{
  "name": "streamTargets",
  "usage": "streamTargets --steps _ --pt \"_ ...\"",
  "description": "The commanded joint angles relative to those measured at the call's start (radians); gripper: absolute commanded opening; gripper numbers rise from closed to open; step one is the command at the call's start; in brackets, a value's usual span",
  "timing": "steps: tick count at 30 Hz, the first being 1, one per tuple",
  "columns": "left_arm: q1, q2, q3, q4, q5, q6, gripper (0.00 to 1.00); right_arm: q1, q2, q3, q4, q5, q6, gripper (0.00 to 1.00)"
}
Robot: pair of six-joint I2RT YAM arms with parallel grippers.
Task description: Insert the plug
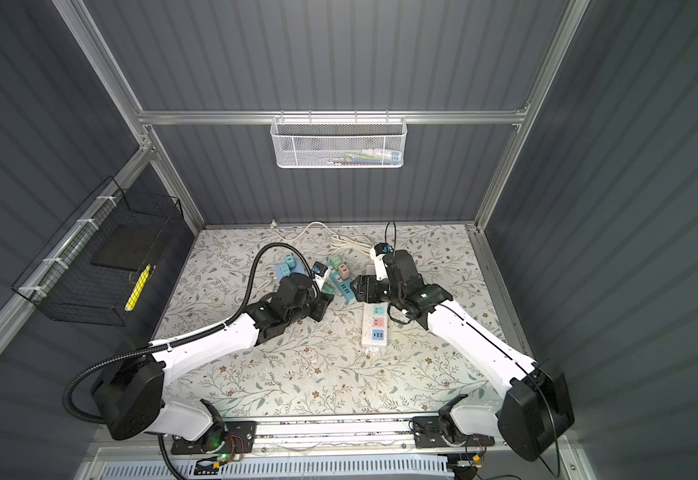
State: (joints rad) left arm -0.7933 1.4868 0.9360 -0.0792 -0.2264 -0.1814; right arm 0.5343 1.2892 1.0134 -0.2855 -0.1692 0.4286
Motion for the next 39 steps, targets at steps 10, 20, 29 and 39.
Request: streamTargets --steps 10,20,29,39 --pt "-0.001 0.079 -0.053 -0.42 -0.041 -0.323 0.23 -0.023 -0.011 -0.037 -0.009 0.053 -0.022 0.77" --pt "0.055 0.229 0.032 -0.455 0.094 -0.295 0.37 -0.023 -0.027 -0.052 -0.009 0.066 -0.018 0.77" --pt "0.054 0.185 0.053 -0.514 0.116 -0.29 0.72 -0.026 -0.048 -0.066 -0.01 0.082 -0.029 0.79" --pt "0.03 0.129 0.063 -0.467 0.285 -0.349 0.73 -0.03 -0.034 -0.063 0.002 0.08 -0.031 0.8"
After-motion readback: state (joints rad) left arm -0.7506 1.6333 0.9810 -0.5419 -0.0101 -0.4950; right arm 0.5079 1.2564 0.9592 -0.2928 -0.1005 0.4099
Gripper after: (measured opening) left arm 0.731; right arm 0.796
